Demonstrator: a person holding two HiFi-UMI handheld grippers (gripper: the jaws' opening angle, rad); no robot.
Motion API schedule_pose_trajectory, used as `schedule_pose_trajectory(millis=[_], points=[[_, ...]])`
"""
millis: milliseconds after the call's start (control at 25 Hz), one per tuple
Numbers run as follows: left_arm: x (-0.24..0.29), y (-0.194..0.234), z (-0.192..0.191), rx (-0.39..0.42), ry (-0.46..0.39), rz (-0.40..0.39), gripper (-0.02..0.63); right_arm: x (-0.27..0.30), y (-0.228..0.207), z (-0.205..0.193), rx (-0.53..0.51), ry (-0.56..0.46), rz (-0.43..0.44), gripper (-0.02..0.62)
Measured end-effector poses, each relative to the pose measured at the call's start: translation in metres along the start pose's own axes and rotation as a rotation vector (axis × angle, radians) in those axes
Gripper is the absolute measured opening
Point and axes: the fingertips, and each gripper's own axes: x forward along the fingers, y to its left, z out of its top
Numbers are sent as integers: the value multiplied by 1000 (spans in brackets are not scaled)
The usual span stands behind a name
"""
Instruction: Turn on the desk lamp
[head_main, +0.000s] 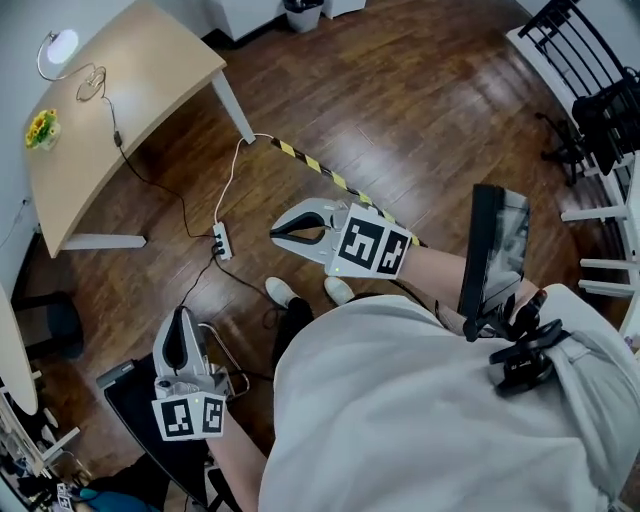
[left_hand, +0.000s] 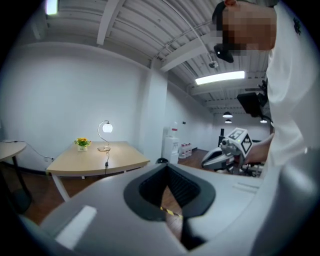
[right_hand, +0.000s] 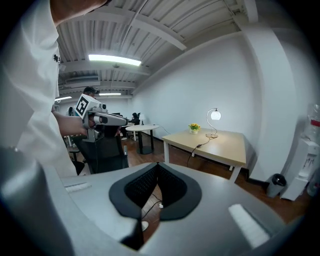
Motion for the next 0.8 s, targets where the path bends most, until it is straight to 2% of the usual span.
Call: schedule_pose_trajectory(millis=[120, 280, 480, 800], points=[[-9, -36, -6, -3, 19, 1, 20, -22, 12, -20, 20, 4, 23, 4], [-19, -61, -18, 1, 62, 2, 20, -34, 23, -32, 35, 1, 46, 5], [-23, -68, -18, 11, 68, -8, 20, -43, 26, -28, 29, -24, 28, 5], [-36, -73, -14, 34, 55, -79, 20, -50, 44, -11, 19, -51, -33, 5]])
